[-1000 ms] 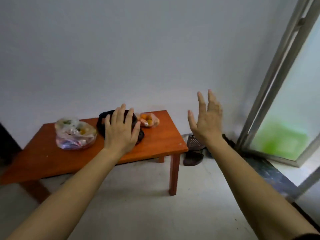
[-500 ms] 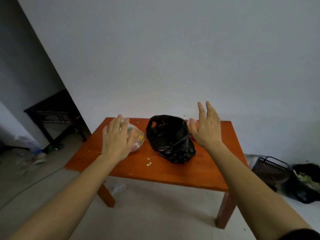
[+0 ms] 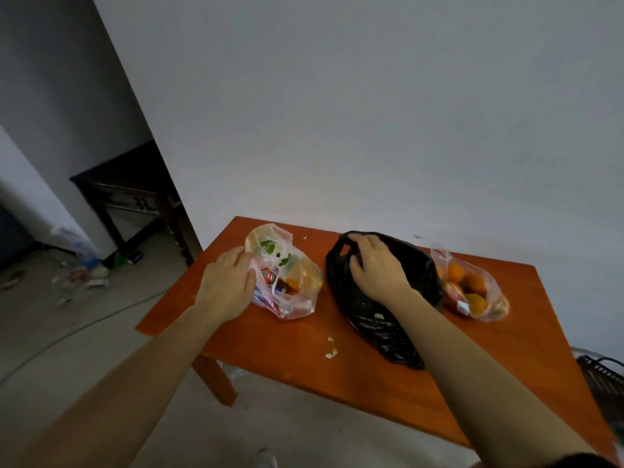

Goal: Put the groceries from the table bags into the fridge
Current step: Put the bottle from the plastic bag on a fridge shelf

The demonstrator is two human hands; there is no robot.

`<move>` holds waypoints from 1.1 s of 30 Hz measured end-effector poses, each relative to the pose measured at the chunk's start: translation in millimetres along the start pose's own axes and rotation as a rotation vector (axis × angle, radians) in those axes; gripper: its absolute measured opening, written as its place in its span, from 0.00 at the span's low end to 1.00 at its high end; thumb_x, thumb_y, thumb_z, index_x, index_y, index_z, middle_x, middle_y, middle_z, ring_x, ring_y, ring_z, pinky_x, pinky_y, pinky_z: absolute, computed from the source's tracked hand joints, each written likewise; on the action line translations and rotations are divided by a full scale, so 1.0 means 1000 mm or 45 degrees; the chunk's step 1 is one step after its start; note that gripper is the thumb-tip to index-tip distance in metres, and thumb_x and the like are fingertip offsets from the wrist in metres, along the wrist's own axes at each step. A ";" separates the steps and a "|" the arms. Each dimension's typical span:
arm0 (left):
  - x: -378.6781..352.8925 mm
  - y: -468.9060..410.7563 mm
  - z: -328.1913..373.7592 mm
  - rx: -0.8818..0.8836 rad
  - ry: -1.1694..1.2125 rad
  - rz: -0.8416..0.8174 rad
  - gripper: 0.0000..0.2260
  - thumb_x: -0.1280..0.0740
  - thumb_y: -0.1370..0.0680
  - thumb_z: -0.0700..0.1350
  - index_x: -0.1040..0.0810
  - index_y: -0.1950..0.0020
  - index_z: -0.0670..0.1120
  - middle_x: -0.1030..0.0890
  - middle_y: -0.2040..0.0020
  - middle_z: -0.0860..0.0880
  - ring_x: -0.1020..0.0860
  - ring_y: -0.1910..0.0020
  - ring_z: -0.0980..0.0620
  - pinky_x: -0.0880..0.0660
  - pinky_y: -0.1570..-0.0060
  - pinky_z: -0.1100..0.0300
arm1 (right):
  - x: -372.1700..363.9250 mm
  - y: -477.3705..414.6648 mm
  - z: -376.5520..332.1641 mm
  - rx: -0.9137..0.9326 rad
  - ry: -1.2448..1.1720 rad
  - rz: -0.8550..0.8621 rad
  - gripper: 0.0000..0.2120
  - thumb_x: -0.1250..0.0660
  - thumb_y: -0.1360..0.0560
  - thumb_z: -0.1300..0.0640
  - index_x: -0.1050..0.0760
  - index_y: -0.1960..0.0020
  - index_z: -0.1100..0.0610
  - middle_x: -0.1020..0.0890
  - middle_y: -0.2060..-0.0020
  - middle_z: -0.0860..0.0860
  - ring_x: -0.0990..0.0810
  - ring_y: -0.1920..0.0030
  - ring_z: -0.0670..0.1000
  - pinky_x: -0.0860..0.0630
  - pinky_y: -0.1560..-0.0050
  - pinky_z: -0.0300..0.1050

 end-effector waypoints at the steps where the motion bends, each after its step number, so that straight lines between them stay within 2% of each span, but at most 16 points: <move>1: -0.012 -0.017 -0.009 -0.043 0.012 -0.022 0.18 0.44 0.16 0.50 0.32 0.27 0.47 0.29 0.28 0.46 0.29 0.31 0.49 0.30 0.34 0.52 | -0.014 -0.016 -0.006 0.008 -0.054 -0.044 0.21 0.41 0.19 0.56 0.31 0.27 0.56 0.26 0.32 0.55 0.26 0.34 0.56 0.24 0.39 0.50; 4: -0.046 -0.068 -0.035 -0.168 0.181 -0.145 0.14 0.41 0.17 0.45 0.28 0.31 0.48 0.26 0.33 0.48 0.26 0.40 0.54 0.25 0.39 0.58 | -0.048 -0.066 -0.029 -0.056 -0.204 -0.119 0.18 0.40 0.20 0.62 0.26 0.31 0.57 0.21 0.36 0.55 0.23 0.37 0.54 0.26 0.37 0.46; 9: -0.107 -0.118 -0.053 -0.386 0.390 -0.501 0.14 0.39 0.19 0.40 0.25 0.34 0.48 0.24 0.35 0.49 0.24 0.42 0.55 0.26 0.39 0.59 | -0.107 -0.132 -0.057 -0.363 -0.539 -0.211 0.17 0.42 0.21 0.68 0.21 0.38 0.58 0.16 0.49 0.51 0.18 0.48 0.48 0.22 0.41 0.42; 12: -0.146 -0.134 -0.058 -0.468 0.500 -0.743 0.17 0.41 0.20 0.37 0.25 0.33 0.47 0.24 0.36 0.47 0.24 0.43 0.52 0.25 0.42 0.57 | -0.155 -0.144 -0.064 -0.578 -0.721 -0.444 0.16 0.44 0.20 0.72 0.21 0.39 0.65 0.17 0.51 0.56 0.17 0.51 0.52 0.19 0.51 0.38; 14: -0.170 -0.141 -0.064 -0.445 0.544 -0.879 0.18 0.43 0.20 0.36 0.26 0.32 0.47 0.22 0.38 0.45 0.22 0.49 0.49 0.22 0.50 0.53 | -0.184 -0.141 -0.067 -0.601 -0.627 -0.666 0.16 0.42 0.21 0.71 0.20 0.40 0.65 0.17 0.51 0.58 0.18 0.52 0.54 0.19 0.53 0.40; 16: -0.189 -0.150 -0.072 -0.337 0.572 -0.926 0.19 0.43 0.20 0.36 0.27 0.30 0.47 0.20 0.42 0.46 0.20 0.55 0.50 0.20 0.59 0.54 | -0.208 -0.134 -0.057 -0.555 -0.351 -0.876 0.14 0.41 0.21 0.67 0.19 0.42 0.60 0.18 0.53 0.56 0.20 0.54 0.54 0.22 0.53 0.47; 18: -0.203 -0.161 -0.086 -0.161 0.622 -0.907 0.18 0.41 0.19 0.39 0.29 0.29 0.47 0.20 0.45 0.49 0.21 0.65 0.56 0.24 0.71 0.62 | -0.218 -0.131 -0.036 -0.610 -0.071 -0.853 0.08 0.40 0.22 0.61 0.23 0.49 0.54 0.20 0.55 0.54 0.21 0.57 0.54 0.23 0.54 0.49; 19: -0.208 -0.167 -0.094 -0.073 0.639 -0.887 0.17 0.40 0.19 0.40 0.30 0.29 0.47 0.20 0.45 0.50 0.22 0.68 0.57 0.26 0.72 0.65 | -0.220 -0.131 -0.025 -0.647 0.034 -0.795 0.06 0.39 0.23 0.58 0.26 0.48 0.54 0.20 0.53 0.55 0.20 0.54 0.55 0.21 0.52 0.51; 20: -0.212 -0.173 -0.102 0.003 0.640 -0.858 0.17 0.39 0.19 0.41 0.31 0.30 0.46 0.20 0.44 0.49 0.22 0.66 0.57 0.26 0.70 0.64 | -0.222 -0.131 -0.015 -0.685 0.135 -0.754 0.11 0.38 0.23 0.55 0.27 0.42 0.55 0.22 0.46 0.57 0.20 0.47 0.58 0.21 0.47 0.54; 22: -0.220 -0.184 -0.114 0.102 0.625 -0.802 0.16 0.39 0.19 0.43 0.31 0.31 0.45 0.21 0.41 0.48 0.20 0.60 0.53 0.22 0.63 0.58 | -0.223 -0.132 0.000 -0.725 0.277 -0.729 0.28 0.37 0.23 0.50 0.38 0.25 0.54 0.32 0.29 0.60 0.30 0.30 0.63 0.28 0.34 0.58; 24: -0.229 -0.194 -0.120 0.179 0.629 -0.770 0.13 0.39 0.19 0.45 0.28 0.35 0.45 0.20 0.46 0.49 0.20 0.61 0.53 0.22 0.65 0.58 | -0.223 -0.137 0.008 -0.692 0.374 -0.752 0.35 0.37 0.23 0.45 0.46 0.21 0.52 0.40 0.24 0.61 0.38 0.25 0.64 0.38 0.27 0.60; 26: -0.231 -0.202 -0.120 0.239 0.692 -0.749 0.09 0.40 0.18 0.48 0.25 0.42 0.46 0.19 0.53 0.50 0.20 0.63 0.54 0.24 0.67 0.61 | -0.229 -0.143 0.013 -0.678 0.378 -0.790 0.36 0.36 0.23 0.42 0.45 0.21 0.54 0.39 0.24 0.61 0.38 0.25 0.64 0.41 0.26 0.62; 28: -0.228 -0.207 -0.119 0.338 0.816 -0.721 0.10 0.42 0.17 0.49 0.24 0.50 0.48 0.19 0.57 0.48 0.22 0.65 0.54 0.24 0.66 0.60 | -0.233 -0.152 0.010 -0.611 0.374 -0.767 0.35 0.35 0.24 0.41 0.41 0.24 0.57 0.34 0.29 0.61 0.33 0.30 0.64 0.37 0.29 0.62; 30: -0.225 -0.214 -0.121 0.476 0.954 -0.687 0.14 0.45 0.16 0.53 0.26 0.55 0.49 0.19 0.56 0.45 0.21 0.61 0.51 0.20 0.59 0.54 | -0.237 -0.166 0.002 -0.486 0.371 -0.692 0.34 0.33 0.25 0.41 0.37 0.26 0.57 0.32 0.36 0.59 0.31 0.35 0.63 0.32 0.34 0.59; 31: -0.226 -0.218 -0.124 0.562 1.012 -0.678 0.16 0.46 0.16 0.56 0.26 0.55 0.50 0.18 0.55 0.44 0.19 0.59 0.48 0.18 0.56 0.51 | -0.238 -0.173 -0.002 -0.420 0.371 -0.656 0.35 0.32 0.26 0.39 0.36 0.27 0.56 0.32 0.38 0.58 0.31 0.37 0.62 0.31 0.35 0.58; 33: -0.229 -0.226 -0.130 0.744 1.106 -0.675 0.21 0.48 0.17 0.60 0.24 0.46 0.46 0.17 0.53 0.42 0.17 0.57 0.45 0.18 0.59 0.51 | -0.243 -0.185 -0.008 -0.330 0.400 -0.646 0.39 0.33 0.30 0.32 0.36 0.28 0.53 0.32 0.40 0.57 0.31 0.39 0.59 0.30 0.36 0.58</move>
Point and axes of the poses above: each hand's wrist, its own y-axis away from the middle knuckle, its own x-axis out of the back of the hand, z = x × y, the point moved 6 cm from there along -y, towards the middle knuckle
